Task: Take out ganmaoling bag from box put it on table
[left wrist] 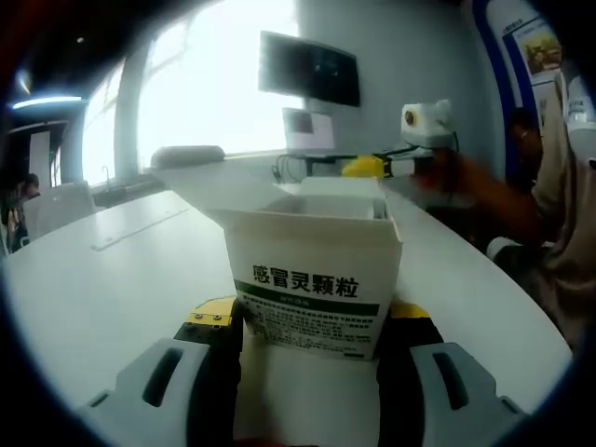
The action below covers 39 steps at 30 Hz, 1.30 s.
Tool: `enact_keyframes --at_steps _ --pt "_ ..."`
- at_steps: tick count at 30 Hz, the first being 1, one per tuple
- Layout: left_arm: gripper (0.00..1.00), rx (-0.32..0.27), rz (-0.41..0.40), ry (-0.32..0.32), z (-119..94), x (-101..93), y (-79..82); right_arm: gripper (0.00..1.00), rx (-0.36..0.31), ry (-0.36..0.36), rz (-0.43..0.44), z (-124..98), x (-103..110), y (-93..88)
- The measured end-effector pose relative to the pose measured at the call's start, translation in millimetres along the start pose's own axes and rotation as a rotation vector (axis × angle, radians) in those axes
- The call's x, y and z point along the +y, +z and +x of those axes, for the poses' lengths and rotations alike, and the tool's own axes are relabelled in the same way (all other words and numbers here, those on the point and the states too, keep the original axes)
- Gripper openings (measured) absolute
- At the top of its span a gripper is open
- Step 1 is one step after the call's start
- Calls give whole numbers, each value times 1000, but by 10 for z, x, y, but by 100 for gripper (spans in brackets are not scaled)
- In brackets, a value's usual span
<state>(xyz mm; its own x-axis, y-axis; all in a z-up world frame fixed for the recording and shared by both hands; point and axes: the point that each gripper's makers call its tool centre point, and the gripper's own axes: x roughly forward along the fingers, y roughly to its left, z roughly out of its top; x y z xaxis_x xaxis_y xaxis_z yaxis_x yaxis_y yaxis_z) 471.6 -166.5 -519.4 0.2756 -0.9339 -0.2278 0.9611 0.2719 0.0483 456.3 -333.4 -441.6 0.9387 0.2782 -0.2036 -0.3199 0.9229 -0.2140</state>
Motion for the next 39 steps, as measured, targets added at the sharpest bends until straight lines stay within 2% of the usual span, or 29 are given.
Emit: enact_keyframes --at_steps 4,10,18,23,26,33,39 --pt "49 0 0 0 0 0 0 0 14 19 -36 17 148 212" --pt "49 0 0 0 -1 1 1 0 8 141 -84 109 515 474" --pt "49 0 0 1 -3 3 1 0 44 240 -204 264 865 583" --pt "49 -1 0 0 -4 3 3 0 68 312 -310 356 1103 593" --pt "49 0 0 0 -4 3 4 0 83 339 -333 415 1213 587" --pt "49 0 0 0 -2 3 7 1 127 378 -417 501 1329 525" --pt "49 0 0 -1 0 3 8 2 166 428 -523 599 1457 438"
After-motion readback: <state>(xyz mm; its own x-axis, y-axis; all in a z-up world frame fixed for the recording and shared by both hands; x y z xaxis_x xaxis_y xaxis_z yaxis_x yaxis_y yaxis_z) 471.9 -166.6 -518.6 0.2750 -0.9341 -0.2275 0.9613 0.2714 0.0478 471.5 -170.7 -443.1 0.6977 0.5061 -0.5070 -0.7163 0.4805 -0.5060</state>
